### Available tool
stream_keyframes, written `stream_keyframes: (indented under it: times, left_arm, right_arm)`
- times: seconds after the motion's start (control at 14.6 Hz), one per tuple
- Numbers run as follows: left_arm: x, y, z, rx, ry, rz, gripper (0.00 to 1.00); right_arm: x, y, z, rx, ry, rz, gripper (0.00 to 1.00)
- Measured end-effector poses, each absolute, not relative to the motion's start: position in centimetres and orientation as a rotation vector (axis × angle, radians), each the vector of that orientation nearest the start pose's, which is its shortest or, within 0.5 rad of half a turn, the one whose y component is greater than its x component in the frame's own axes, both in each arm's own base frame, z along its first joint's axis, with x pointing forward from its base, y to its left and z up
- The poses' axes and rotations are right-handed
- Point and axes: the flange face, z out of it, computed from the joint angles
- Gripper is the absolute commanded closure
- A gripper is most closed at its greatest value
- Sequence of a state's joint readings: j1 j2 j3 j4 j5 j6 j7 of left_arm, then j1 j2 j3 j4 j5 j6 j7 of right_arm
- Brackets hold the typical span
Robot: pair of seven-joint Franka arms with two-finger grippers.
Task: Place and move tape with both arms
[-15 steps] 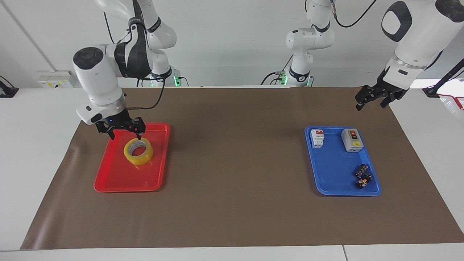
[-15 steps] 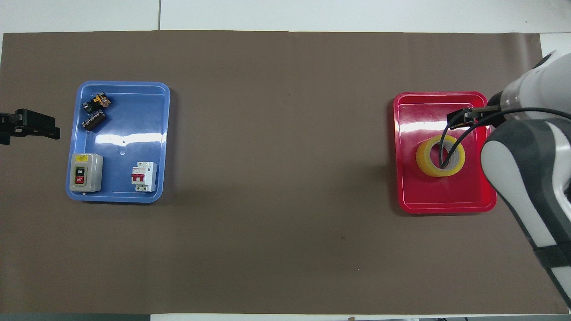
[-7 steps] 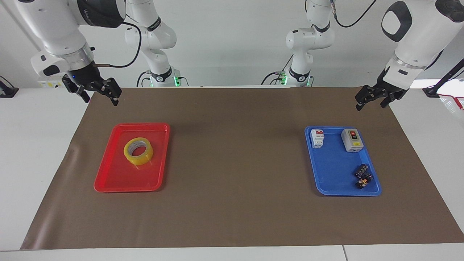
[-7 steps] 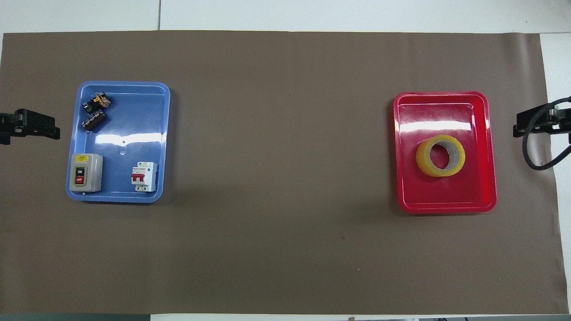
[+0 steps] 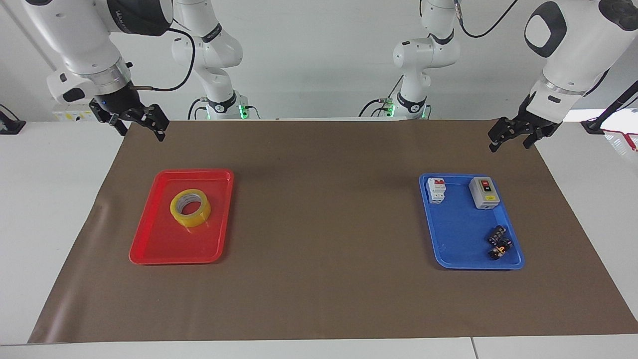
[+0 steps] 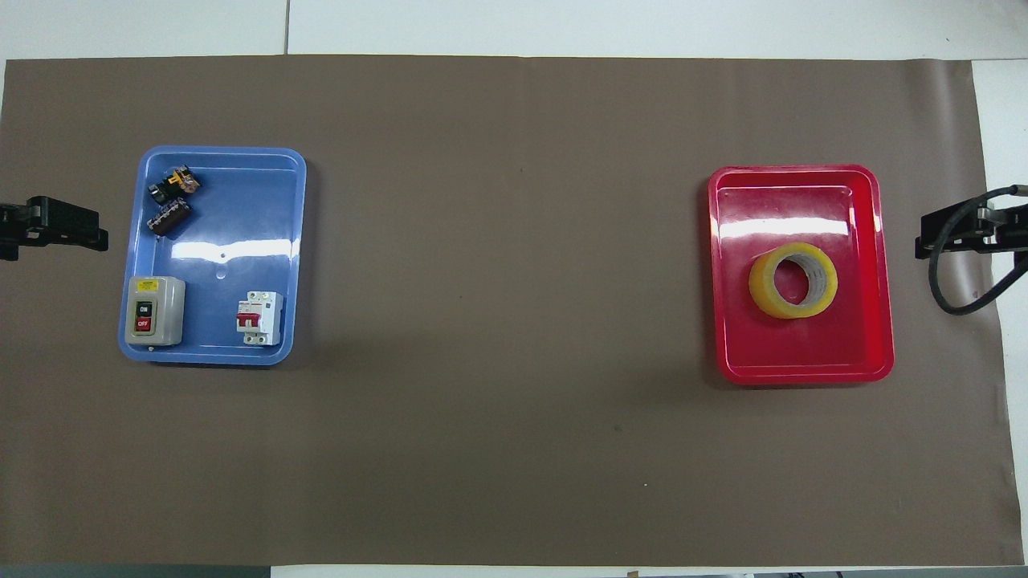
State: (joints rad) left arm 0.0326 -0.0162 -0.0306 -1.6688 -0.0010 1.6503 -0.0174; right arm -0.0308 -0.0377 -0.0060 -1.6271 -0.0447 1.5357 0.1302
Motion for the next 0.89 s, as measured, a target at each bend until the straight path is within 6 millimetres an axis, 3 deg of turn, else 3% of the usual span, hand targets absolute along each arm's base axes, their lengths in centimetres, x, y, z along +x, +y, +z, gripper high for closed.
stream_keyframes:
  times: [0.68, 0.89]
  left_arm:
    - [55.5, 0.1, 59.4, -3.142, -0.031, 0.004, 0.0]
    - [55.5, 0.1, 59.4, -3.142, -0.031, 0.004, 0.0]
  right_arm:
    - [53.7, -2.0, 61.4, -3.176, 0.25, 0.087, 0.0]
    - [53.6, -1.0, 62.1, -3.179, 0.222, 0.087, 0.0]
